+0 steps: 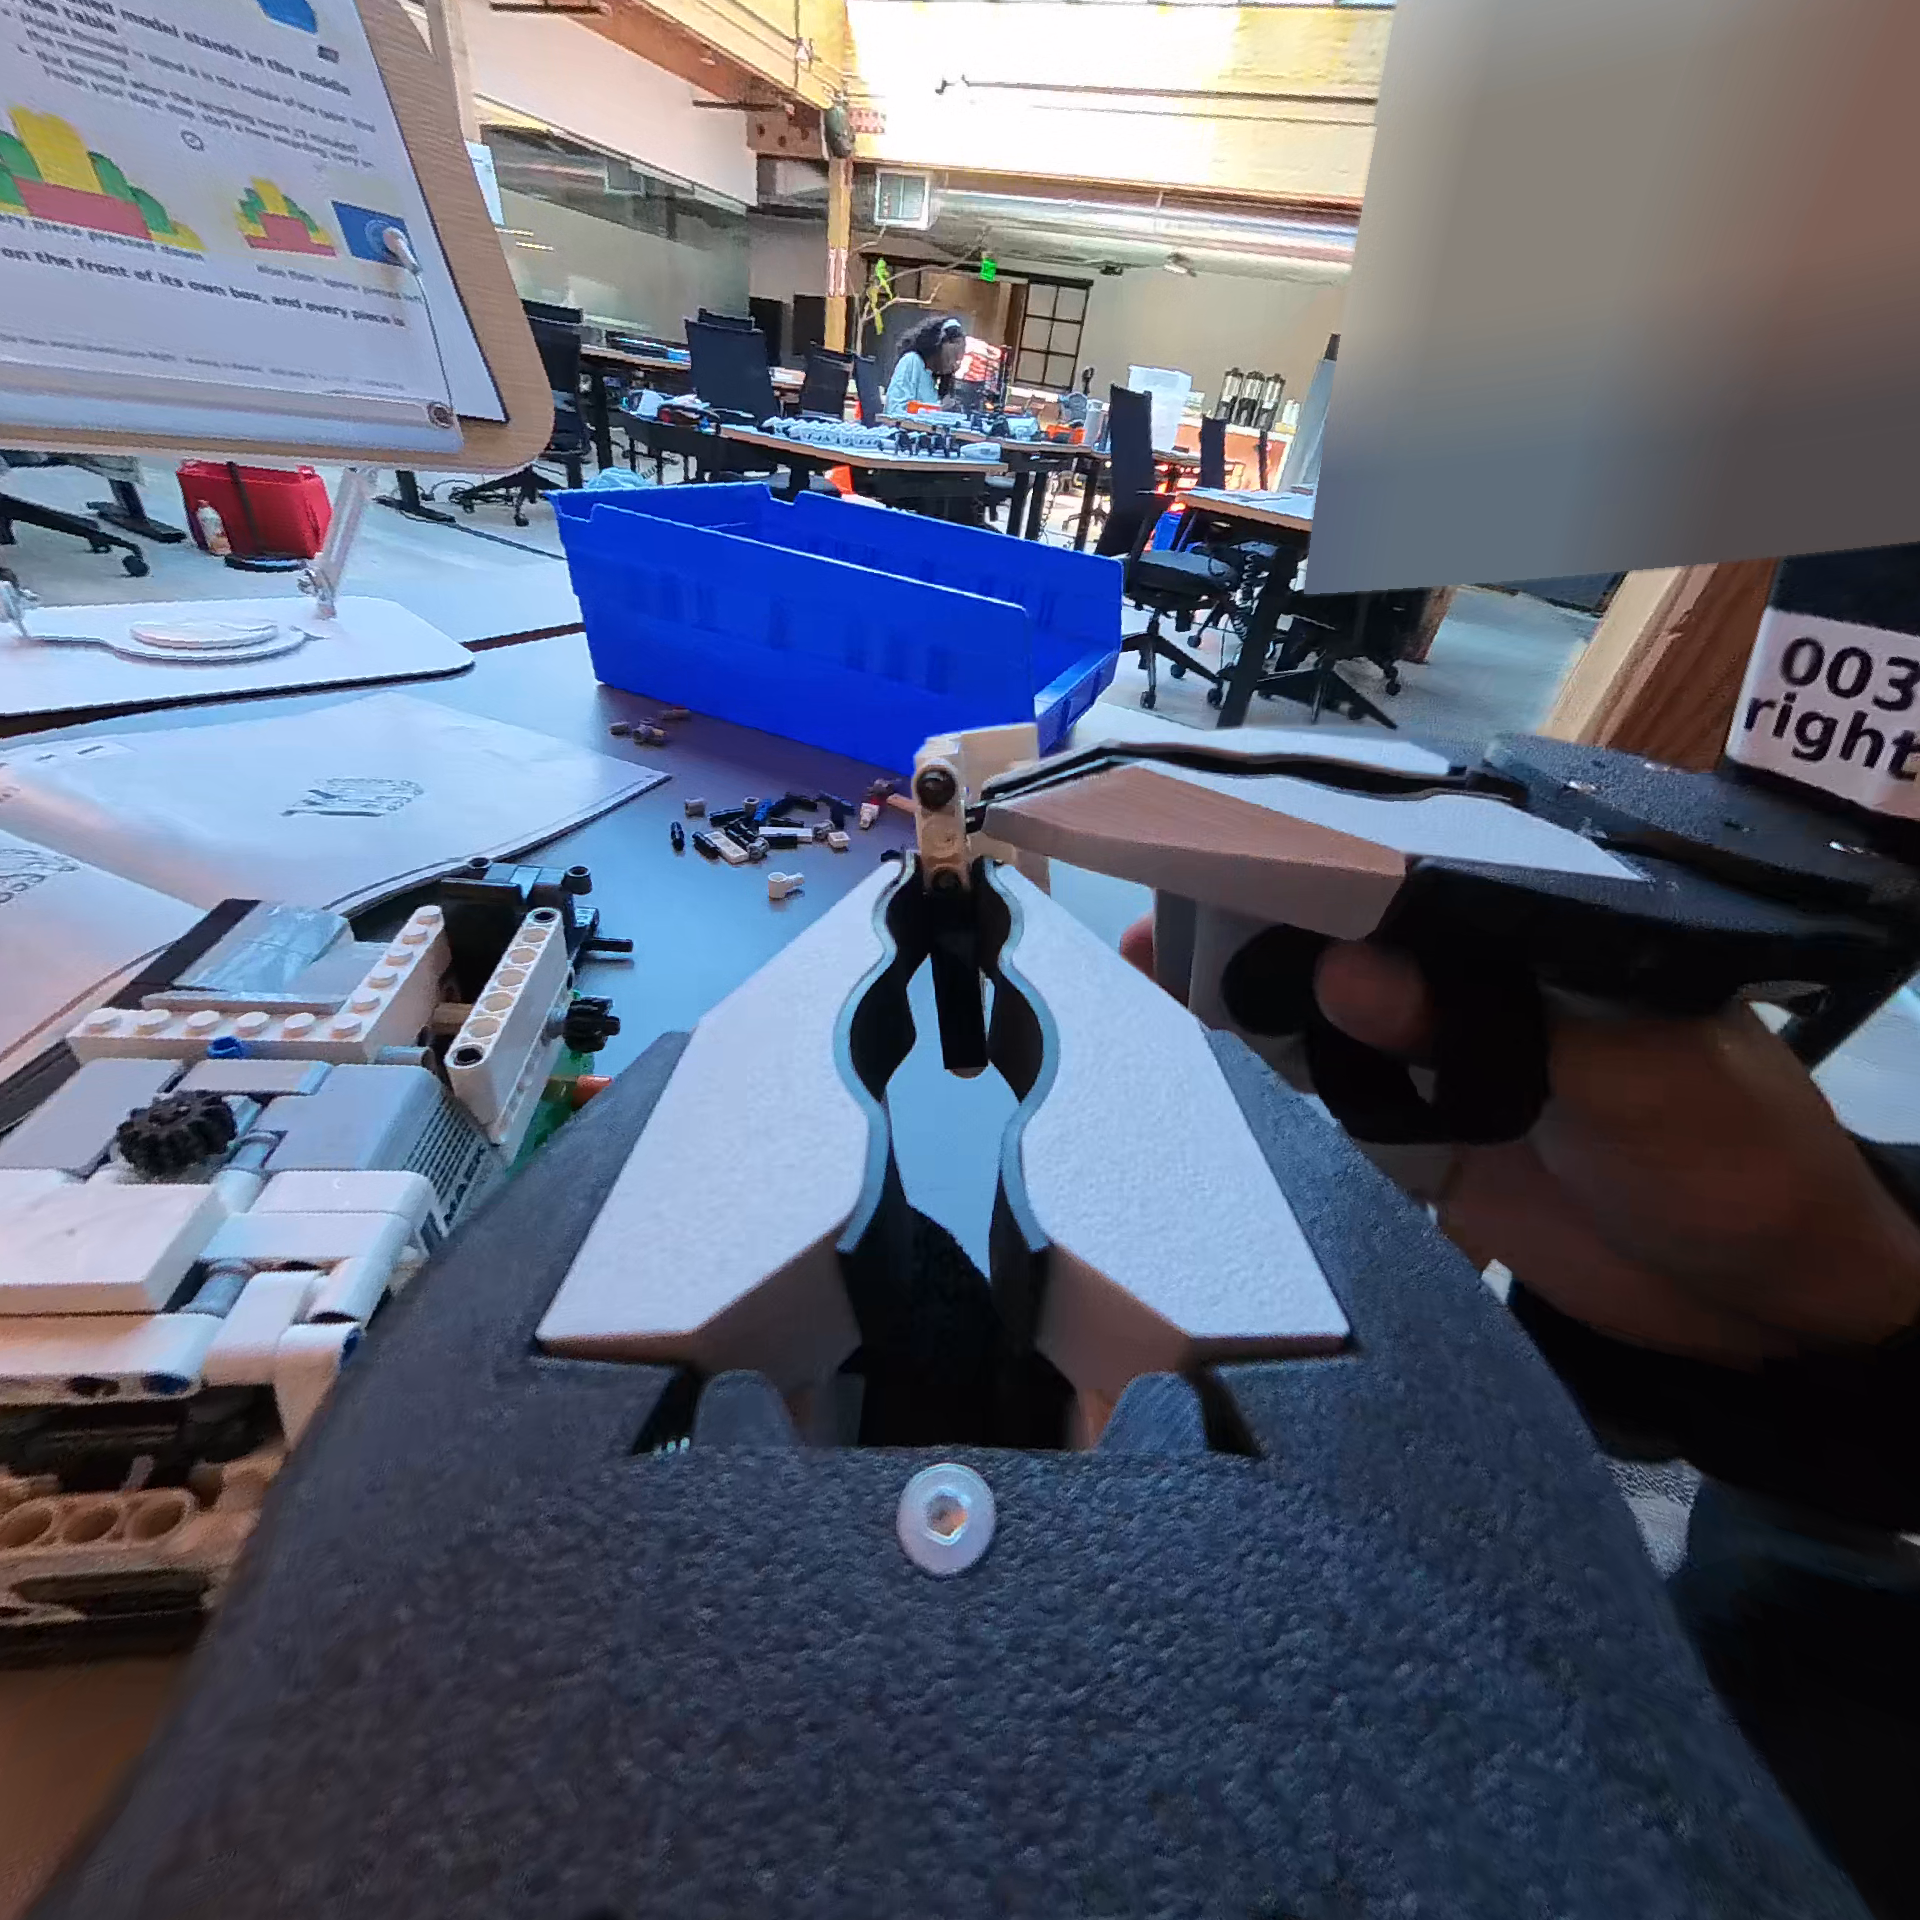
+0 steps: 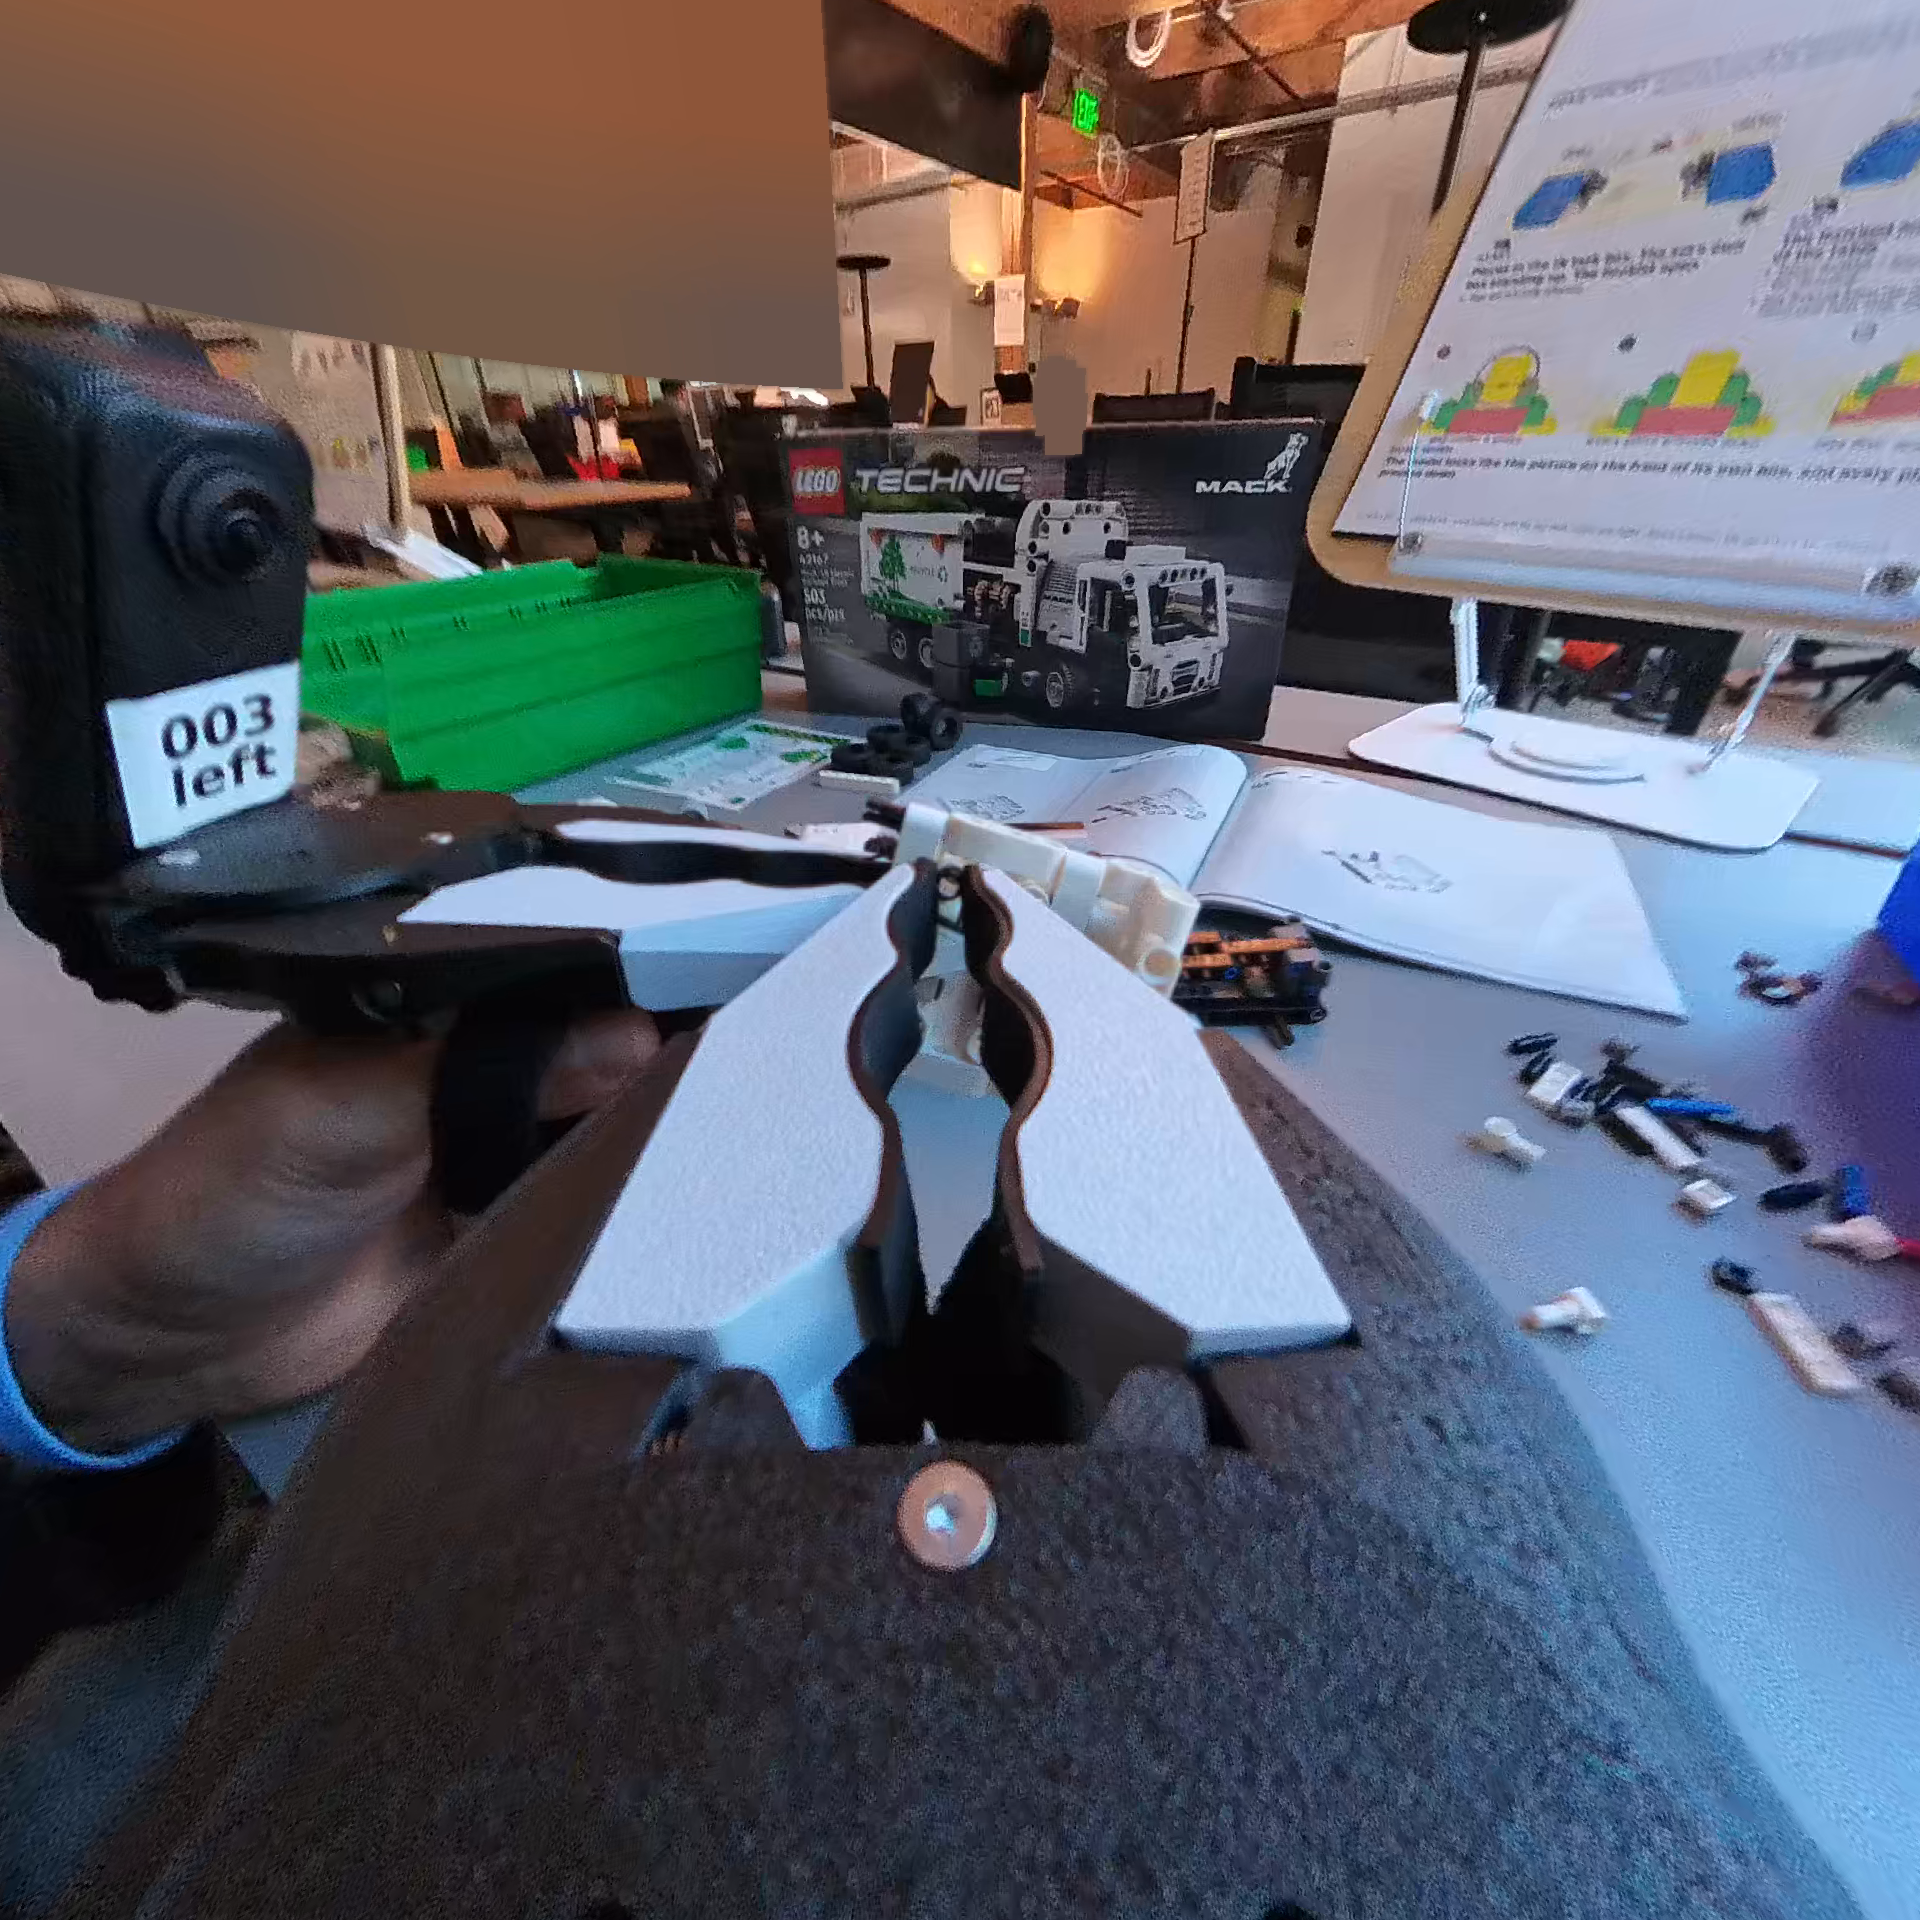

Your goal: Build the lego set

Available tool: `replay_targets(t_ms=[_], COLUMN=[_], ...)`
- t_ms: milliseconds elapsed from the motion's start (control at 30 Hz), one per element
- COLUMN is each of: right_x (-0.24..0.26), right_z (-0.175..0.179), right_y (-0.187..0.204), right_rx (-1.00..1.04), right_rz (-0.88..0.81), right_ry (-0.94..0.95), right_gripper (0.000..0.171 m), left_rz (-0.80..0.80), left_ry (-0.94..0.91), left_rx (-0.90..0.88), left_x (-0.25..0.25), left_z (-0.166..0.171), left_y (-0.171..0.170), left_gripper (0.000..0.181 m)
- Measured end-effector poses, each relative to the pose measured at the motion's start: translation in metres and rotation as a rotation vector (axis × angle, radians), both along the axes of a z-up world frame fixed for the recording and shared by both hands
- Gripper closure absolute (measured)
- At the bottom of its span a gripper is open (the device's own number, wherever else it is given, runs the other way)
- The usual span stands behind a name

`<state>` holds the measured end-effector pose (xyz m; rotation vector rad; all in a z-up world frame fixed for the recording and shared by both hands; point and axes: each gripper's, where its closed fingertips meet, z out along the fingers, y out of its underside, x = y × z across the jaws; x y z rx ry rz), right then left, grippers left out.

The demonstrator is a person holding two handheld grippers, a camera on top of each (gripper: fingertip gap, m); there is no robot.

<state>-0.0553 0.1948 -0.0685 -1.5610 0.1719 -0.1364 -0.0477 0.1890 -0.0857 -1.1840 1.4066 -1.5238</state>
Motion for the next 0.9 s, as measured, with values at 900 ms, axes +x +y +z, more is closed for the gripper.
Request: replay_targets(t_ms=[900], right_x=[0.000], right_z=[-0.011], right_y=[-0.009], right_rx=[-0.039], right_rz=[0.092], right_ry=[0.011], right_gripper=[0.167], left_rz=[0.123], left_ry=[-0.019], left_rx=[0.414], left_x=[-0.001], left_z=[-0.007], left_y=[-0.002], left_gripper=[0.175])
